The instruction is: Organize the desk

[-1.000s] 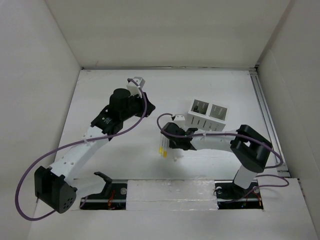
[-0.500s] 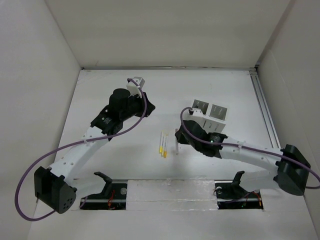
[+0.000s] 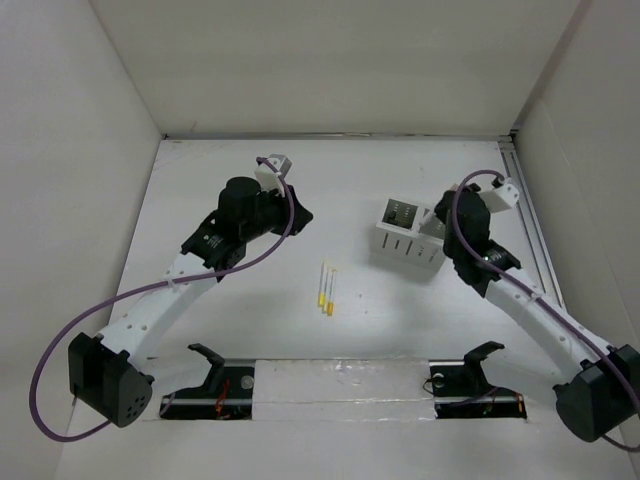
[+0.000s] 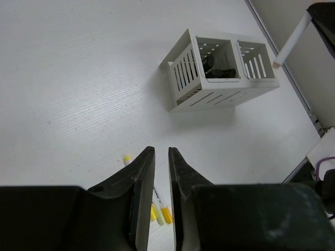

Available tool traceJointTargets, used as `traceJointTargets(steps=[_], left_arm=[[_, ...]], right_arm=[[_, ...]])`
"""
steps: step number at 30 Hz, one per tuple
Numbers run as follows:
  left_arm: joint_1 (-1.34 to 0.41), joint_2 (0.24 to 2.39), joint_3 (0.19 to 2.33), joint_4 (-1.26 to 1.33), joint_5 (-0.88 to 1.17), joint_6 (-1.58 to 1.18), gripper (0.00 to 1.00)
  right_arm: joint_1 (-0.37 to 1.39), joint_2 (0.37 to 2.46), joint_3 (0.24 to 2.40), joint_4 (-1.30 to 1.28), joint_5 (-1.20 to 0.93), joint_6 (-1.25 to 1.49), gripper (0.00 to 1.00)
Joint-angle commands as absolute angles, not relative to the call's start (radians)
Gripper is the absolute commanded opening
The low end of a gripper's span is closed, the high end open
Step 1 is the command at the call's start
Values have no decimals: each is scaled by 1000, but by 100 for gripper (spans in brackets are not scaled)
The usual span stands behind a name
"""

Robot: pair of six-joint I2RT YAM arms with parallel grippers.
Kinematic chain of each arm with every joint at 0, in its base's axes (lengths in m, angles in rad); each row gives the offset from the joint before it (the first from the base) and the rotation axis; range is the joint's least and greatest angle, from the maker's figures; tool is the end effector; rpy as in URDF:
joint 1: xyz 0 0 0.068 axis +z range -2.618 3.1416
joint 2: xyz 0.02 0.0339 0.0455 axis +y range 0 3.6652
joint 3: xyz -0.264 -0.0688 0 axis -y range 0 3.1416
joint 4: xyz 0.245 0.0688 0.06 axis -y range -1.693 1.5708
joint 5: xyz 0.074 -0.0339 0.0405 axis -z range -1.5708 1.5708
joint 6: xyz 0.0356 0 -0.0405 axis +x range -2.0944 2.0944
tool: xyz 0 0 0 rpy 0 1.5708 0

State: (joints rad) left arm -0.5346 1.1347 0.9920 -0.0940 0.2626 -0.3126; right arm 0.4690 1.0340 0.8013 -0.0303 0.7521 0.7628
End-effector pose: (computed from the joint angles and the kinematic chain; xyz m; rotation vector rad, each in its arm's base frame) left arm 0.2232 -0.1429 0.3519 0.4004 1.8369 -0.8304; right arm 0.2195 0.0840 0.3163 0.7535 1.5975 0.2036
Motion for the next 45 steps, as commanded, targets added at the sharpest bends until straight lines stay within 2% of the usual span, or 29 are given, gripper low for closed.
traceJointTargets(steps=[1,10,21,39,41,42,43,45], left_arm=[[-531,1127,1008,-48,287,-319,13],[-531,1143,1011,-54,279,-319,13],[-531,1152,1012,-49,293,-321,13],[-531,1173,1019,-64,272,-319,13],[-531,1170,1019,-61,267,-319,14],[-531,1169,1019,-61,256,-319,18],[-531,1173,1020,-63,256,-319,19],[-531,1183,1023,-67,264,-319,24]], right_arm=[[335,1075,838,89,859,709,0],[290,1169,839,133,917,675,0],[374,1219,782,153,953,669,0],[475,1371,857,71,1012,699,0],[498,1379,870,51,1029,712,5],[499,1379,873,45,1031,716,9],[511,1379,874,38,1035,721,18],[521,1373,885,20,1040,727,28]])
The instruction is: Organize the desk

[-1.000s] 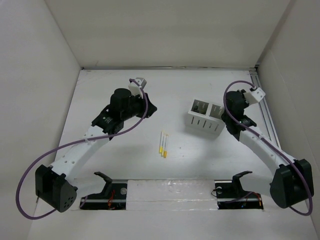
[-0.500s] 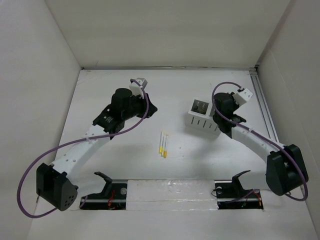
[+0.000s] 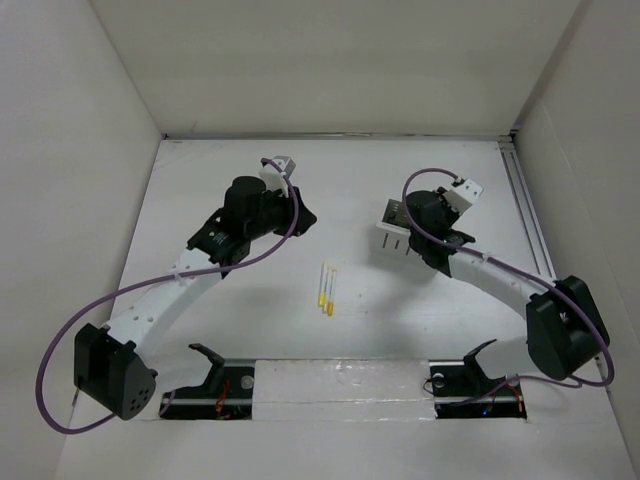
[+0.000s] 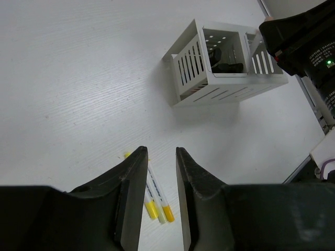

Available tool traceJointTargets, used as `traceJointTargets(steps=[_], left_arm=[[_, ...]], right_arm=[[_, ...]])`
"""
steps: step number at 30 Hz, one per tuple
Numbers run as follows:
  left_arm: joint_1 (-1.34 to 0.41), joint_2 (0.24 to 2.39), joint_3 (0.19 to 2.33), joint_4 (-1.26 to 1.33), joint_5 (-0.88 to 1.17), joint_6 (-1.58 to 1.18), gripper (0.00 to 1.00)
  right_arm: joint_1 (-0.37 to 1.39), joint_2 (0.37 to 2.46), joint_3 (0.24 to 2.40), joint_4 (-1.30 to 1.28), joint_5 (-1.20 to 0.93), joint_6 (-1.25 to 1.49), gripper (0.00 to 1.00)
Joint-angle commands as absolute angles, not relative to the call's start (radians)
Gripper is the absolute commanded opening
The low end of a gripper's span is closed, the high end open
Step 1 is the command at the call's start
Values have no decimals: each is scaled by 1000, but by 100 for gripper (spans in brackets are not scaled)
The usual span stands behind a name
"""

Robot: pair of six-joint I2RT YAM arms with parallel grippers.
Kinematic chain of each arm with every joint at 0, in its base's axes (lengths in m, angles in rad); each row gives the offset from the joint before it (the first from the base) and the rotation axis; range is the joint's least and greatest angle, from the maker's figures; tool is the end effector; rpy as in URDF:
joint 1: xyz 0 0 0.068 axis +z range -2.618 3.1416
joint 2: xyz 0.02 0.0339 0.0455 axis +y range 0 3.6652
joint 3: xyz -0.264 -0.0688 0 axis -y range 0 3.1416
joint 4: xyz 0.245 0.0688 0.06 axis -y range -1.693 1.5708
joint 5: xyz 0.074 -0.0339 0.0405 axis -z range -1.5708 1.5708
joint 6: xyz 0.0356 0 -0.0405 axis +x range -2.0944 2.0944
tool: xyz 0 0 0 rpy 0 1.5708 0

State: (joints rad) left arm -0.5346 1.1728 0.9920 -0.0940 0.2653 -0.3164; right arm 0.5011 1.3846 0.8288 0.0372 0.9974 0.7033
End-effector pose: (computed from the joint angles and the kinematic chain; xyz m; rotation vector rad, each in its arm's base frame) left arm 0.2308 -0.1475 0.3424 0.3998 1.8777 -0.8290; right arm 0.2704 0.1140 0.2484 0.7323 1.6970 -0.2113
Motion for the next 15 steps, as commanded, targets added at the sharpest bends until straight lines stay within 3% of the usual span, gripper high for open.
traceJointTargets(steps=[1,7,10,12,15], left_arm=[[-531,1183,1023,-69,267,-318,25],[-531,1178,1022,-69,261,-318,28],[-531,1170,1016,-60,265,-318,26],[-531,1173,1015,-60,255,-318,24],[-531,1180,1019,-64,264,-318,23]], right_arm=[[534,1358,885,14,1042,730,36],[571,1220,891,3,974,695,58],[607,1169,868,21,821,661,58],[633,1140,847,69,671,658,48],[684,1166,779,192,513,661,7]])
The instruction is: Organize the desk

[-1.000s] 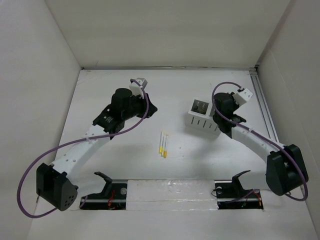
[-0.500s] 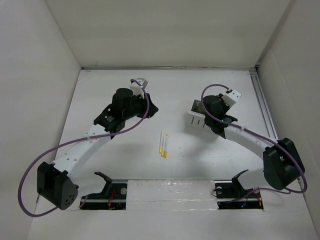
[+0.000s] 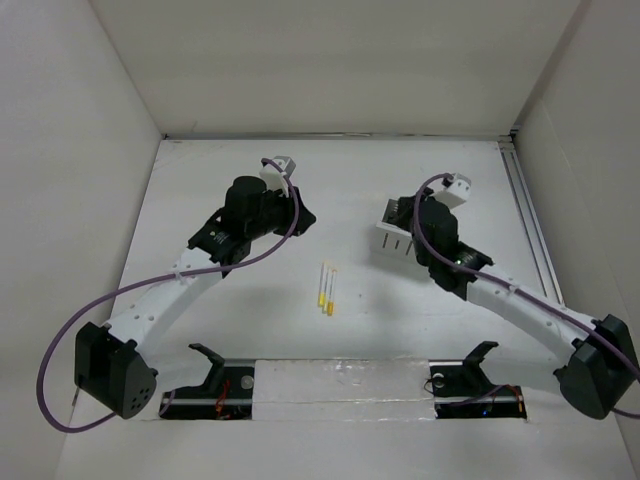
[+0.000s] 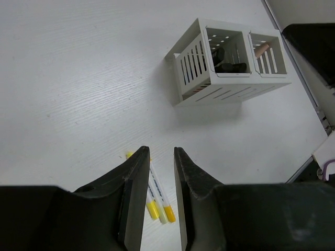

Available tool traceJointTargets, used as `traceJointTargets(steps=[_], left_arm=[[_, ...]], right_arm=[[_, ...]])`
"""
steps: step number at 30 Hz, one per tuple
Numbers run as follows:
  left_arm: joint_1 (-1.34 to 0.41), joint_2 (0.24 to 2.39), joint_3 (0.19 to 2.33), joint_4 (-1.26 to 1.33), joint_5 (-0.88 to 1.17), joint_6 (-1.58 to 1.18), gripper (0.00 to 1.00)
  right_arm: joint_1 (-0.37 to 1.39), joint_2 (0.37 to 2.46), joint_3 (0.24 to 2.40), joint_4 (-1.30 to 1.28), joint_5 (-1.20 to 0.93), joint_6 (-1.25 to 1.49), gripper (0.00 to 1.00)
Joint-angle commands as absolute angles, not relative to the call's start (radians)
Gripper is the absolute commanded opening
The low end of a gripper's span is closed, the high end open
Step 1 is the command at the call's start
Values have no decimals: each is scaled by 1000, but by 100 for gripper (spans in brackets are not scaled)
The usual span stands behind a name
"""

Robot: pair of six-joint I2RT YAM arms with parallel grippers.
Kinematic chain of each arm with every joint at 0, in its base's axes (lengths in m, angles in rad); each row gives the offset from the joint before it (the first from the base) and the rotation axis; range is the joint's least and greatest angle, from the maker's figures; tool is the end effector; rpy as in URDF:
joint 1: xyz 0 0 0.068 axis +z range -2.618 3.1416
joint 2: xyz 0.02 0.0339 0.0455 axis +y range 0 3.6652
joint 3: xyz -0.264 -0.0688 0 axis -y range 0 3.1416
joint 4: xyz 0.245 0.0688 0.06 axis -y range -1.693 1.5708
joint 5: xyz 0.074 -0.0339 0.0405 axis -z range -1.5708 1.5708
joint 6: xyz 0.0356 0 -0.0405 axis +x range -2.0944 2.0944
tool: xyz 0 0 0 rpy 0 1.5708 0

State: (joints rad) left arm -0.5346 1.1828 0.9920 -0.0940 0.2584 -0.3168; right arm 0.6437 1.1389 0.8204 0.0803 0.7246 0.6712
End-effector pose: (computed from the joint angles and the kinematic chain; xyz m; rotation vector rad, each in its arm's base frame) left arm 0.2329 -0.1485 0.3399 0.3945 1.8885 -0.8213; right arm 0.2211 0.1364 0.3098 0.5253 1.6779 0.3041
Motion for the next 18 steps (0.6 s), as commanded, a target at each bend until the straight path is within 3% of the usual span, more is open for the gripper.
traceJointTargets(steps=[1,8,13,18], left_arm=[[-531,1178,1019,-63,265,-316,22],[-531,1193,1014,-52,258,-319,15],[-531,1183,1011,-57,210,-311,12],[-531,1125,1000,-54,160,-307,12]], right_arm=[[701,1186,779,193,496,672,0],[862,1330,817,166,477,658,0],[927,1295,856,104,503,670,0],[927,1379,903,109,359,686,0]])
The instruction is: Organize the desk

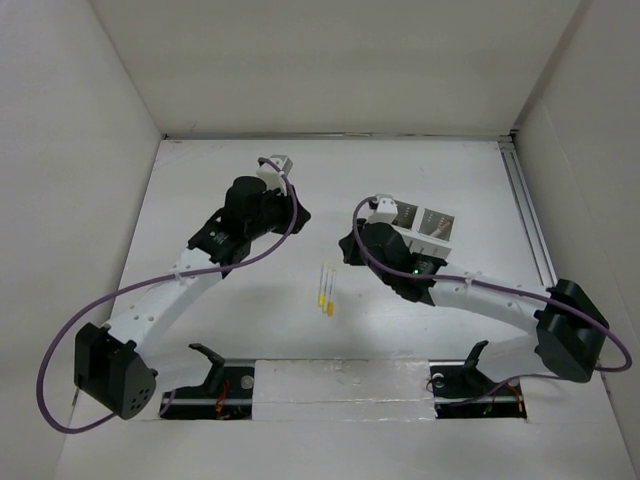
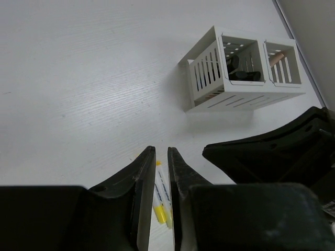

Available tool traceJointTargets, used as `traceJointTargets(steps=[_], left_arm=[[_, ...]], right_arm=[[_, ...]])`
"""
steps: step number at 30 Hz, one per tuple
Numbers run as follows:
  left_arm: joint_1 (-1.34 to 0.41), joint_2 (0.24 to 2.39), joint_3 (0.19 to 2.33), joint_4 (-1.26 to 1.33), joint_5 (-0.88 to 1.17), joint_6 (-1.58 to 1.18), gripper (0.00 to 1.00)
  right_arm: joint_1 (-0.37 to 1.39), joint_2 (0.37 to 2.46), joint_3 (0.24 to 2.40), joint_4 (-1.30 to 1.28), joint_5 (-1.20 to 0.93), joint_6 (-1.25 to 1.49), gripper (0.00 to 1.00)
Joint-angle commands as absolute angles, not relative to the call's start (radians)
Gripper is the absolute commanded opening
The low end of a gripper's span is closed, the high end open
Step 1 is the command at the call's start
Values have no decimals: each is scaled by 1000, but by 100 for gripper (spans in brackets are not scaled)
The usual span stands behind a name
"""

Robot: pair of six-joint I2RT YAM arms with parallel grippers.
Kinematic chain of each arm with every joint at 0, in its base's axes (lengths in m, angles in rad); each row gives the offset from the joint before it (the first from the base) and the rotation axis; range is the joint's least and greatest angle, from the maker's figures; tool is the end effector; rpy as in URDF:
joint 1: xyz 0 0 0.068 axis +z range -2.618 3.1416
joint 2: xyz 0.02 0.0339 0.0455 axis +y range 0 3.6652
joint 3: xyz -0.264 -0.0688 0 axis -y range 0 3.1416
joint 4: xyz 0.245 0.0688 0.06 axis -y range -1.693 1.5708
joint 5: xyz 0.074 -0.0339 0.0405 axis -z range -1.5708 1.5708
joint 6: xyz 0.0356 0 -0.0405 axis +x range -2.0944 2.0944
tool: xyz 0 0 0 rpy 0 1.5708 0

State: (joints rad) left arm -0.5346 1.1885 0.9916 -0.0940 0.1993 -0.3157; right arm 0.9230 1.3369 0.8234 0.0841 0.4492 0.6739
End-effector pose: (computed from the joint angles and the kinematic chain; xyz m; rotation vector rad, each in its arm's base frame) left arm 0.2355 -0.1476 0.3381 0.3524 1.8961 -0.7657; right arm 0.1922 0.2284 0.2581 0.0422 2.0033 0.5955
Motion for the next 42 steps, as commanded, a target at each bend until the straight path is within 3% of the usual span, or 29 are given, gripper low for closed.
traceJointTargets(steps=[1,5,9,16,17,21,24,28,31,42], left_arm=[[-531,1112,993,-52,153,-307,12],[-531,1051,971,-38,130,-313,13],[-531,967,965,-8,230,-365,14],[-531,867,963,12,299,-370,17],[-531,859,956,15,295,-368,18],[-531,861,957,-24,221,-347,17],[-531,859,957,-8,239,-353,16],[-620,891,1067,-32,227,-333,13],[-620,914,1131,-64,221,-334,13],[-620,861,1000,-52,98,-284,16]], right_arm=[[943,1408,931,47,332,692,0],[1046,1480,972,28,388,732,0],[1058,1459,963,80,374,730,14],[1058,1555,1065,72,273,599,26],[1058,1569,1065,78,273,597,26],[1068,1591,987,181,239,644,10],[1068,1670,1069,-33,375,704,10],[1068,1715,1129,-204,502,768,18],[1068,1658,1040,-123,529,778,25],[1006,1736,1066,-181,572,793,27]])
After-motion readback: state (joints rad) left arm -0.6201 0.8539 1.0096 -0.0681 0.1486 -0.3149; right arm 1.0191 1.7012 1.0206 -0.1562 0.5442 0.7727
